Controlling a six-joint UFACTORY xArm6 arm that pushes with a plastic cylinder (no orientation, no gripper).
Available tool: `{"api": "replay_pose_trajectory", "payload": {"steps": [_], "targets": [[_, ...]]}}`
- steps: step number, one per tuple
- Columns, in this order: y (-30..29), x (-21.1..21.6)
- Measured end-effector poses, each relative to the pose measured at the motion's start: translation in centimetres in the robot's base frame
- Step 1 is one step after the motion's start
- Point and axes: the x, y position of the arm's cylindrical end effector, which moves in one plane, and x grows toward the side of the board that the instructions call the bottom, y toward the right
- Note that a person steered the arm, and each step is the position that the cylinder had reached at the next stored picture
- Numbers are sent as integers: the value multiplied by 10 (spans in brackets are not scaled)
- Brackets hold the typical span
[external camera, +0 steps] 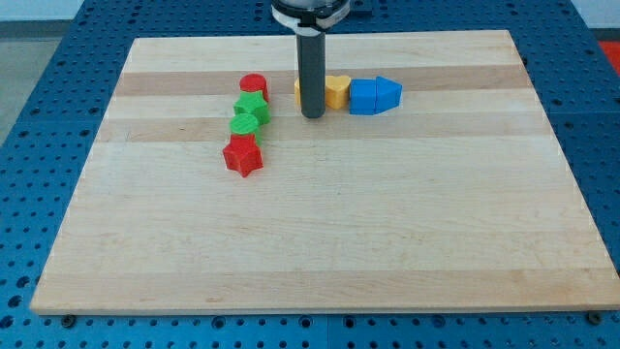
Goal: Move the triangle at the top right of the cube
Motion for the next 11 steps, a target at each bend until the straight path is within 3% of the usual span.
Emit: {"api": "replay_pose_trajectory", "payload": {"steps": [2,3,4,7,10,11], "targets": [[10,13],[41,41],[83,38],[99,-25],[149,-63],[128,-66]]}}
